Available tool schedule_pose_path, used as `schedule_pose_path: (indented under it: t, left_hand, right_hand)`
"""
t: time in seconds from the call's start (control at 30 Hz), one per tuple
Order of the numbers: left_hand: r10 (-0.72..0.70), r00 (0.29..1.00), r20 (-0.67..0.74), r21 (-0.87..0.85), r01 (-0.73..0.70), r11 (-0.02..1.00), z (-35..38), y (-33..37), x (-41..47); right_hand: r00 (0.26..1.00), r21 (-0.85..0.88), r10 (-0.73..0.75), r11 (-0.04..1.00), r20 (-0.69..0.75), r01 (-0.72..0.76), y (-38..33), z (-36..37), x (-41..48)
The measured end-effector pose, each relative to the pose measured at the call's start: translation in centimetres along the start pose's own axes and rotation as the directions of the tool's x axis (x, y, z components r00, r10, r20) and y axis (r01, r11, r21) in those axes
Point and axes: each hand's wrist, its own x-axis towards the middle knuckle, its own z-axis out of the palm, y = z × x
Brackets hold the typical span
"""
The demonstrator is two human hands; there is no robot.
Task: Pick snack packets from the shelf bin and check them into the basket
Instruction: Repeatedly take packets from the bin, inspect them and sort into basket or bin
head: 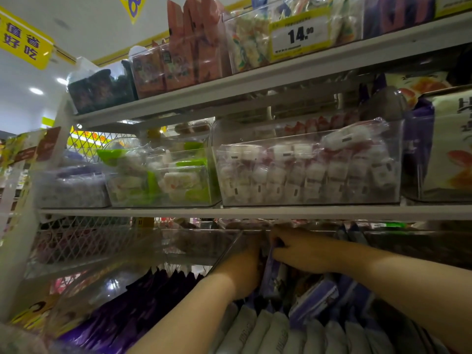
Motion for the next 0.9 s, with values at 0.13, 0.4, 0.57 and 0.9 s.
schedule_pose_path:
  t: [0.13, 0.4, 0.57, 0.9]
  left_hand:
    - [0.050, 0.999, 0.005, 0.076, -0.050, 0.996, 0.6, -0.4, -0.7]
    - [0.157, 0.978, 0.137, 0.082, -0.169, 0.982, 0.4, -1.3, -0.6]
    - [0.126, 0.991, 0.040, 0.001, -0.126, 0.992, 0.5, -1.0, -1.0]
    - [-0.054, 0.967, 0.249, 0.159, 0.014, 0.987, 0.4, 0.0, -1.3]
  right_hand:
    - [0.999, 0.076, -0.016, 0.997, 0.034, 0.014, -0.3, 0.0, -0.4]
    - [0.999, 0.165, -0.032, 0.986, -0.018, 0.035, -0.2, 0.2, -0.1]
    - [0.999, 0.096, 0.029, 0.995, -0.034, -0.026, 0.1, 0.1, -0.1]
    - [0.991, -0.014, 0.034, 0.999, -0.126, -0.036, -0.3, 0.7, -1.0]
